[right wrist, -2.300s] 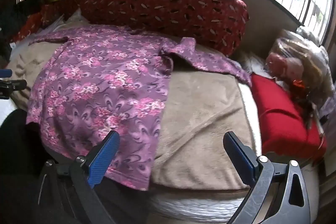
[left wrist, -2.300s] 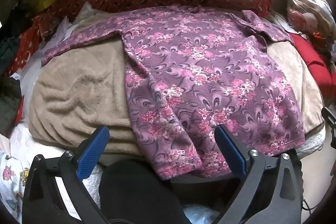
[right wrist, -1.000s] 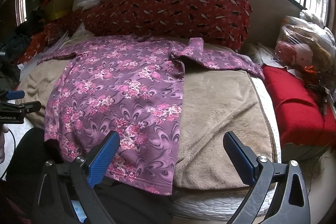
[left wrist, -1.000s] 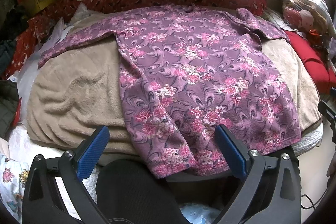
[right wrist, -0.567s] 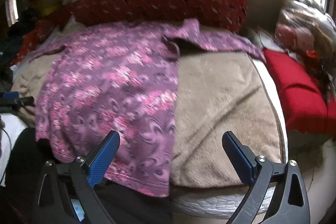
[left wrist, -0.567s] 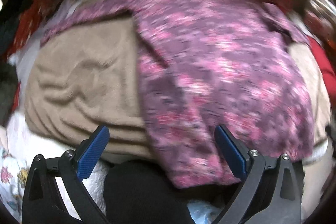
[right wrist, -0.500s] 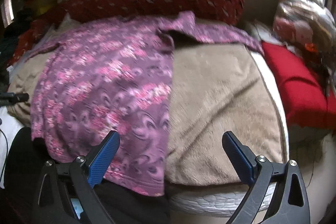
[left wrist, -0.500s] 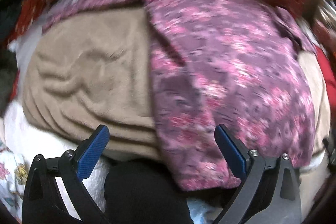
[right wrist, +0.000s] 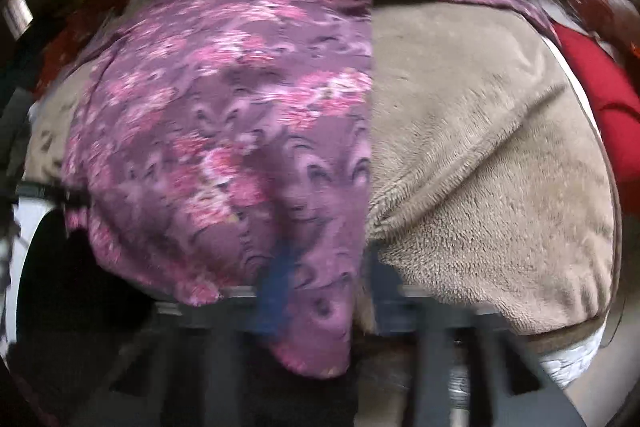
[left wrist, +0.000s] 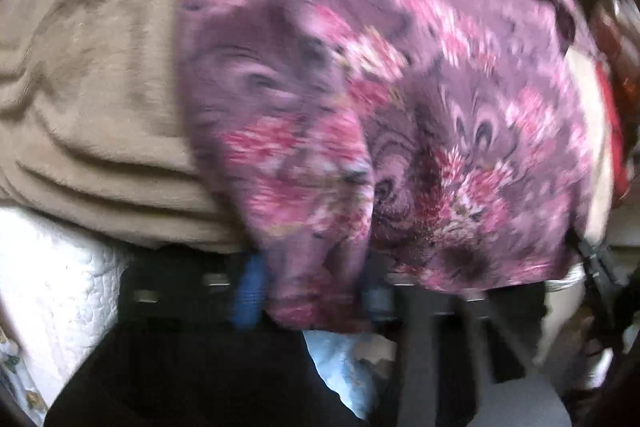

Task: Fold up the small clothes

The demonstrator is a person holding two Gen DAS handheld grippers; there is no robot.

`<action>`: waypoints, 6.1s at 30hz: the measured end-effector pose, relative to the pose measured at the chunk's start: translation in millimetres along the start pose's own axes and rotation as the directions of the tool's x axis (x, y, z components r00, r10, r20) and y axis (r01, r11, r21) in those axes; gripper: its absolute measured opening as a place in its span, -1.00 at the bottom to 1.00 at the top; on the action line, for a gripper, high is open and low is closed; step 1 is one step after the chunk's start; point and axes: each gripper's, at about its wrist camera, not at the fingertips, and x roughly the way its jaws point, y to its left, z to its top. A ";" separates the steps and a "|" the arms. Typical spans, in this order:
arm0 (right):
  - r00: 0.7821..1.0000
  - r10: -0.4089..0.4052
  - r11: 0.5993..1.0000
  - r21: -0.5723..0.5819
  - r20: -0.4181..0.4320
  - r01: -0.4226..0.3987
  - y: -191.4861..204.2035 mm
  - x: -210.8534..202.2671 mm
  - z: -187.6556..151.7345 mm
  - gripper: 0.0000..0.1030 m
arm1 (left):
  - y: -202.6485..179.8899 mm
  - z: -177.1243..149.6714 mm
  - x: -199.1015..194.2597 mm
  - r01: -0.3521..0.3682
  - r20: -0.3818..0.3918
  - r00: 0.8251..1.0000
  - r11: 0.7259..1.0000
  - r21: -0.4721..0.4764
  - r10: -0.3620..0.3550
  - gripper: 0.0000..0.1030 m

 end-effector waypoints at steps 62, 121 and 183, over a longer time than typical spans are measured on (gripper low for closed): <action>0.936 -0.068 0.693 0.691 0.345 -0.204 -239.1 -48.6 111.6 -0.06 | -12.9 114.8 -66.6 0.198 0.222 0.955 0.980 0.027 -0.199 0.01; 0.872 -0.174 0.227 0.880 0.458 -0.417 -406.1 90.6 169.0 -0.69 | -63.2 259.8 -44.3 0.181 0.526 0.835 0.983 0.015 -0.162 0.36; 0.876 0.304 0.753 0.468 0.375 -0.462 -36.5 72.7 243.0 -0.07 | 6.1 271.2 -42.4 0.405 0.443 0.834 0.910 -0.088 -0.328 -0.91</action>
